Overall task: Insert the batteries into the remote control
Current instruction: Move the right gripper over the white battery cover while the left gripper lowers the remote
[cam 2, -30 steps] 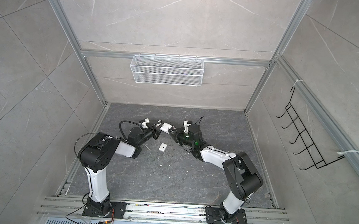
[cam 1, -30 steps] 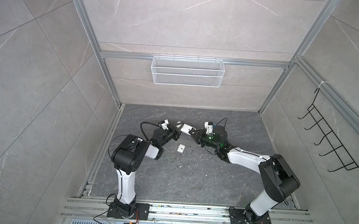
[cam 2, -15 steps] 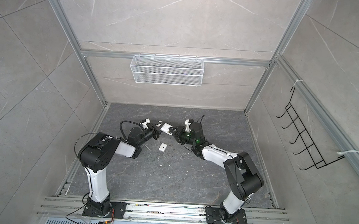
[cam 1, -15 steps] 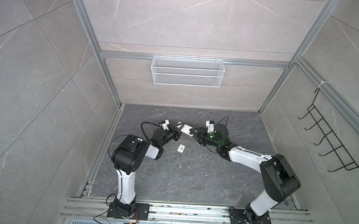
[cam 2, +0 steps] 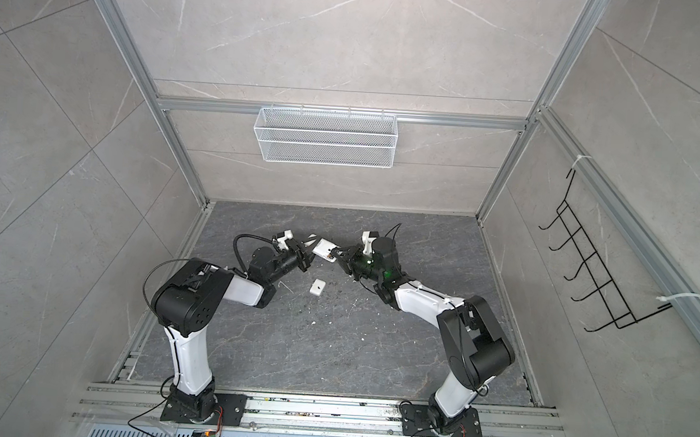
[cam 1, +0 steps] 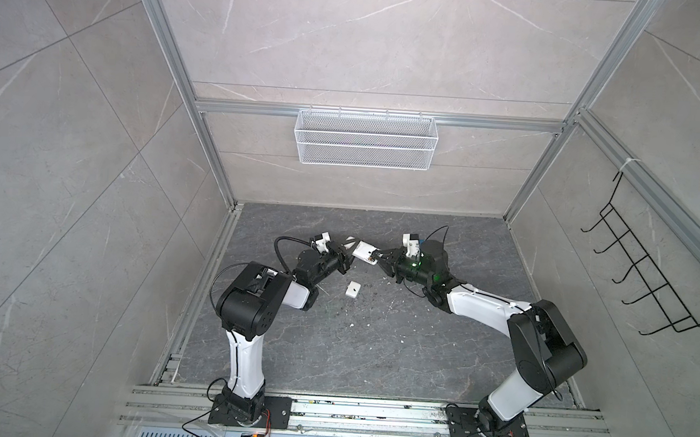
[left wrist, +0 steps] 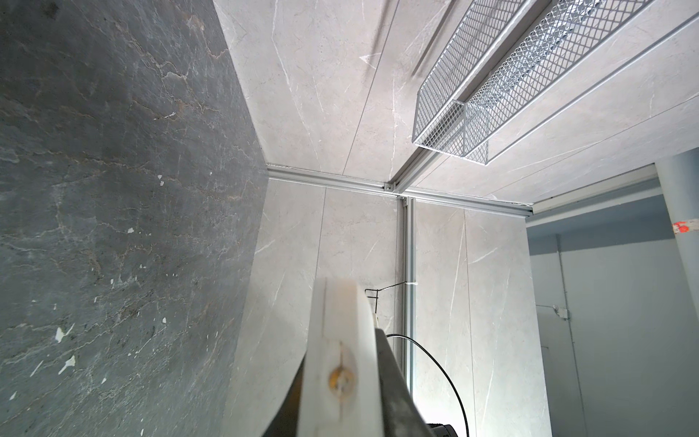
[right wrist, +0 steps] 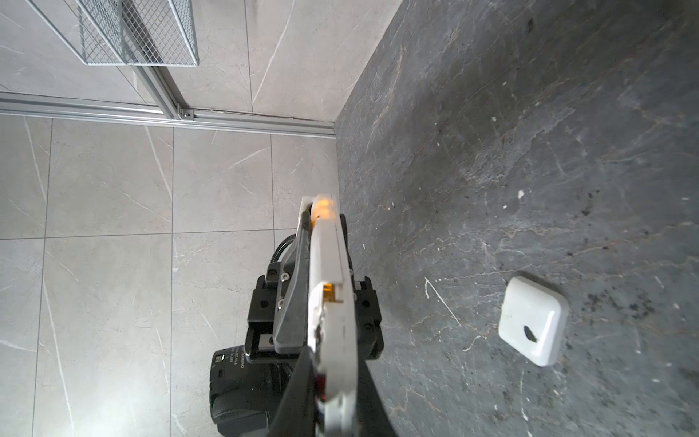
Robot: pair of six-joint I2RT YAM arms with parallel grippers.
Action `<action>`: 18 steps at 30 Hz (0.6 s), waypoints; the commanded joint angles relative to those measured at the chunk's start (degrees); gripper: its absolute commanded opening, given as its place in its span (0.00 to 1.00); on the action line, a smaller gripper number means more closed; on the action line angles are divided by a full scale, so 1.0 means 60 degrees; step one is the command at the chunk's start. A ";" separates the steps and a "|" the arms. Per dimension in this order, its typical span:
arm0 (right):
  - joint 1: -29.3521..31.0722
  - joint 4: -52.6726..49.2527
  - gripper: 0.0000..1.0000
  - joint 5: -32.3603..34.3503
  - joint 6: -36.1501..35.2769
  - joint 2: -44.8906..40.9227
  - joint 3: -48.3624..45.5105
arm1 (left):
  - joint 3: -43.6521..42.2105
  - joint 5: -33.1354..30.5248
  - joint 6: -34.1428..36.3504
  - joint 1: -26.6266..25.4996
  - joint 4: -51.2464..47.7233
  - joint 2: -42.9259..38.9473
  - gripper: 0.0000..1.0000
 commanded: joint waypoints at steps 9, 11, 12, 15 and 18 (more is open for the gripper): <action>0.0041 -0.1875 0.47 0.0098 -0.2093 -0.0604 0.0542 | -0.0054 0.0500 0.0582 0.0391 0.0513 -0.0769 0.00; 0.0095 -0.3336 0.55 0.0321 -0.3620 -0.0876 0.0837 | -0.0376 0.0748 0.0762 0.0817 0.0510 -0.0875 0.00; 0.0152 -0.3839 0.57 0.0483 -0.4244 -0.0993 0.0901 | -0.0512 0.0964 0.0982 0.1069 0.0513 -0.0932 0.00; 0.0673 -0.4875 0.62 0.1650 -0.6164 -0.1531 0.0729 | -0.0979 0.1882 0.1513 0.2054 0.0493 -0.1049 0.00; 0.1266 -0.5924 0.62 0.2521 -0.7188 -0.1396 0.0981 | -0.1615 0.2680 0.2071 0.3080 0.0499 -0.1049 0.00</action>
